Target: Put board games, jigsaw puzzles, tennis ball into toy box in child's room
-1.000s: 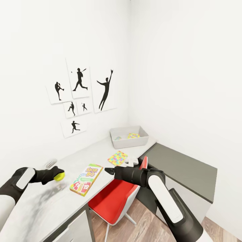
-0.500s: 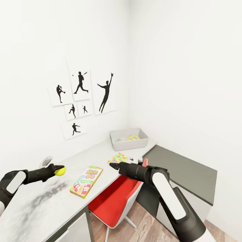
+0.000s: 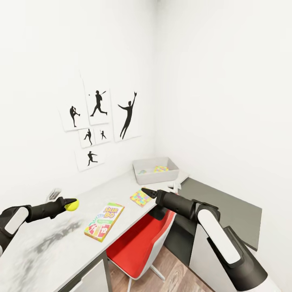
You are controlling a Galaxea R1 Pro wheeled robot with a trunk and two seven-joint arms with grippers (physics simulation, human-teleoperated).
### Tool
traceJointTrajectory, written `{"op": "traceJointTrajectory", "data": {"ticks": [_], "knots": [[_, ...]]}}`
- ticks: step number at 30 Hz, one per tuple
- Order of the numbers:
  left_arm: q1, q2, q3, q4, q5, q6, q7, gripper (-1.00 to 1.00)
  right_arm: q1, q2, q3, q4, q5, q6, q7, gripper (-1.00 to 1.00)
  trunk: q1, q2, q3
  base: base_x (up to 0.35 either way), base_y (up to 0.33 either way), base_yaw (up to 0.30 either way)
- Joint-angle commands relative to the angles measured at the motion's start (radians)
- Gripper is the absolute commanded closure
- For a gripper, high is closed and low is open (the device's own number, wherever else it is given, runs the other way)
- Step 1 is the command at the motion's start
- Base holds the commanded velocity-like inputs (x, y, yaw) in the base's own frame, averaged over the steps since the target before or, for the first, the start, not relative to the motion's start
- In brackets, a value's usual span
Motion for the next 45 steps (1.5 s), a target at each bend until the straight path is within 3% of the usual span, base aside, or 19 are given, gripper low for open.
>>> {"op": "traceJointTrajectory", "data": {"ticks": [1, 8, 29, 34, 40, 45], "knots": [[0.000, 0.001, 0.001, 0.002, 0.000, 0.005, -0.015, 1.00, -0.001, -0.002, 0.000, 0.005, -0.003, -0.003, 0.006, -1.00, 0.000, -0.001, 0.001, 0.000, 0.000, 0.000], [0.002, 0.018, 0.000, 0.004, -0.001, 0.005, -0.081, 1.00, -0.001, -0.005, 0.000, 0.022, -0.005, -0.017, 0.017, -1.00, 0.000, -0.001, 0.013, 0.000, 0.000, 0.000], [0.027, 0.038, 0.002, 0.005, -0.001, -0.016, -0.233, 1.00, -0.001, -0.013, -0.001, 0.034, -0.006, -0.040, 0.019, -1.00, 0.000, -0.001, 0.047, 0.000, 0.000, 0.000], [0.027, 0.039, 0.002, 0.005, -0.001, -0.018, -0.241, 1.00, -0.001, -0.013, -0.035, 0.068, -0.007, -0.040, 0.032, -1.00, 0.000, -0.001, 0.055, 0.000, 0.000, 0.000], [0.029, 0.039, 0.001, 0.006, -0.001, -0.018, -0.281, 1.00, -0.001, -0.013, -0.084, 0.125, -0.007, -0.040, 0.137, -1.00, 0.000, -0.001, 0.065, 0.000, 0.000, -0.011], [0.036, 0.046, 0.001, 0.007, -0.001, -0.018, -0.328, 1.00, -0.001, -0.013, -0.117, 0.158, -0.007, -0.040, 0.175, -1.00, 0.000, -0.001, 0.073, 0.000, 0.017, -0.062]]}}
